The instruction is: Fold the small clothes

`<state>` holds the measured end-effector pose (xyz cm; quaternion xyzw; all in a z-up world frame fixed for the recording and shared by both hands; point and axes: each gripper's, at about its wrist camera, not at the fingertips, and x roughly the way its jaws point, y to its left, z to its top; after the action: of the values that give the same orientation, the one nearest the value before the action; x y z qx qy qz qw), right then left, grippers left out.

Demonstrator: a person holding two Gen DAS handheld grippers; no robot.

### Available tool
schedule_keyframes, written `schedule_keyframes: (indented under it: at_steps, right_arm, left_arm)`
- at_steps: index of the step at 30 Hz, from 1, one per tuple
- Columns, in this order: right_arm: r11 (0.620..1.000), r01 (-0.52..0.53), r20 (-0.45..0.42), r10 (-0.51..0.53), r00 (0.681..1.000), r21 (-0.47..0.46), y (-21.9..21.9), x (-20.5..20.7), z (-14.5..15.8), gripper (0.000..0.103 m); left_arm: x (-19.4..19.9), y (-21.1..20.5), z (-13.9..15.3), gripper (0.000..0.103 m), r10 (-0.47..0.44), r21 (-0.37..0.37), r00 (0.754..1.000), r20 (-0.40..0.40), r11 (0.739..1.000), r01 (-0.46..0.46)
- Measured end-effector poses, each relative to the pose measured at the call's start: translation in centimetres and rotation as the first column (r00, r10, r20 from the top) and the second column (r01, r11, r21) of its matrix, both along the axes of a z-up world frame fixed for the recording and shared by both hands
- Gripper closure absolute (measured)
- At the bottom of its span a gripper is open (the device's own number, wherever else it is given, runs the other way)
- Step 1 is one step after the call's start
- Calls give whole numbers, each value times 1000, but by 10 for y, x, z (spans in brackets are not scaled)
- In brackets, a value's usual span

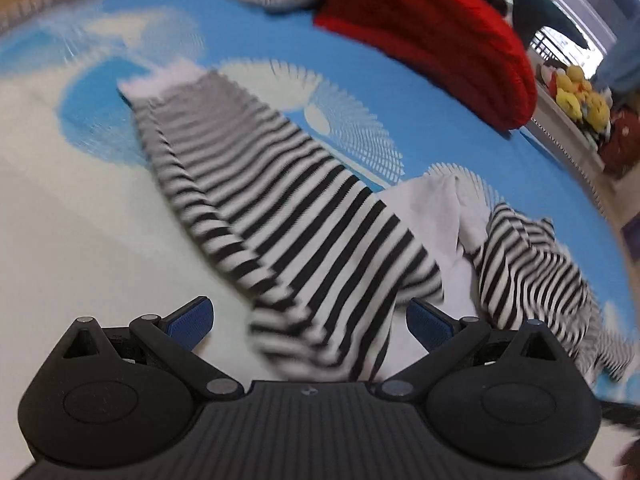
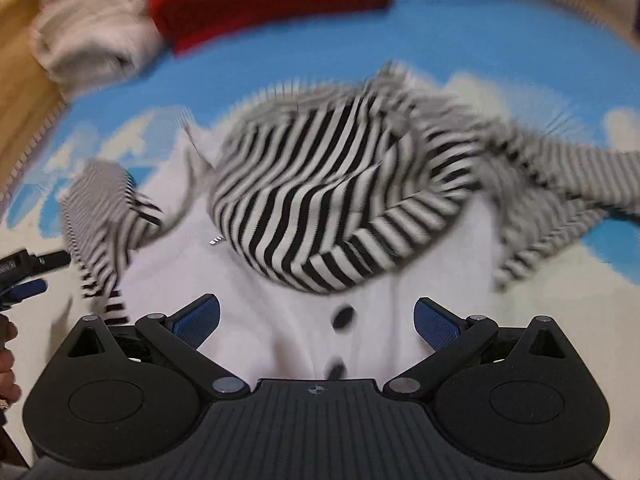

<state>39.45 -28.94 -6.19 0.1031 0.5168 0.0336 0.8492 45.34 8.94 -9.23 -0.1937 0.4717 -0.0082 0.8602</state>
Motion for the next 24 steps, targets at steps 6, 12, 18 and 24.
schedule_keyframes:
  at_steps: [6,12,18,24]
  right_arm:
    - [973,-126,-103,107,989,-196,41,100,-19,87]
    - [989,109,597,-27,802,-102,64,165,87,66]
    - [965,29,514,112,850,-259,36,104,77,7]
    - [948,245,422,-140,896,-205,-71,-34,24,7]
  left_arm:
    - [35,6,-26,0,45,-15,999,-23,999,-45]
    - [40,12,-28,0,65,-29,998,-5,997,-65]
    - [39,7,-25,0,50,-39,999,-19,998,-50]
    - [45,-4,-18,37,28,37,1000,12,999,-29]
